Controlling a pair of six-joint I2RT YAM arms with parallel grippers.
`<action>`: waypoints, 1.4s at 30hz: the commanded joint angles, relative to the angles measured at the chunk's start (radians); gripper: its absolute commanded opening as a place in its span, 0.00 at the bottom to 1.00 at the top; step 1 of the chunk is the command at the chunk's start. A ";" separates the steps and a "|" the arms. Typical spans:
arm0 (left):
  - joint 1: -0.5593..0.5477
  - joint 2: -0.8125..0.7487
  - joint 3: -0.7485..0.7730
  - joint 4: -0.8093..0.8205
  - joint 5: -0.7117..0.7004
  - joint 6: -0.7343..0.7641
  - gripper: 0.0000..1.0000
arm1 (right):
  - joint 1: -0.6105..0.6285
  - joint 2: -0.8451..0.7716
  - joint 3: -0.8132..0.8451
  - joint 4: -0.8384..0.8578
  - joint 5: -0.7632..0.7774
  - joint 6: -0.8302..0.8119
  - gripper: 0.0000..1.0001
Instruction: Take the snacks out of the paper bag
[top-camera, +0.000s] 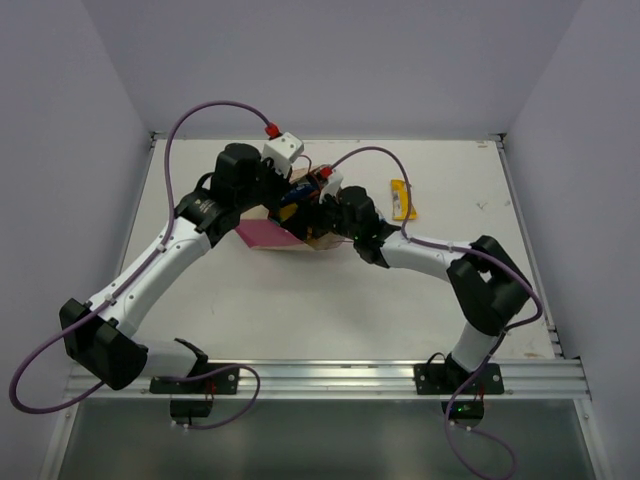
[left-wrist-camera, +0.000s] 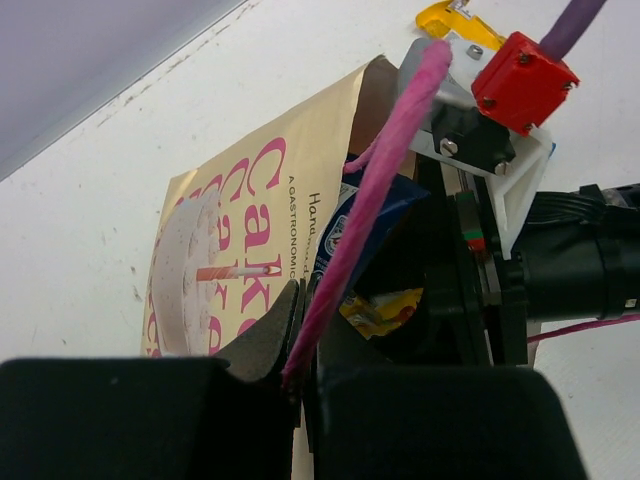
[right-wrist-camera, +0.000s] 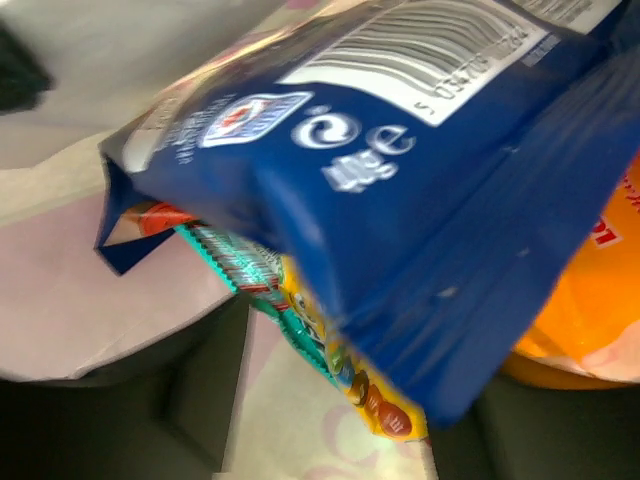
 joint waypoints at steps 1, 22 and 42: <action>0.002 -0.023 -0.004 -0.009 -0.015 -0.024 0.00 | 0.002 0.024 0.037 0.072 0.067 0.000 0.59; 0.005 -0.046 -0.047 0.005 -0.067 -0.002 0.00 | -0.114 -0.492 -0.182 -0.175 0.146 -0.060 0.00; 0.003 -0.055 -0.068 0.013 -0.021 0.037 0.00 | -0.727 -0.109 0.098 -0.338 0.327 -0.193 0.22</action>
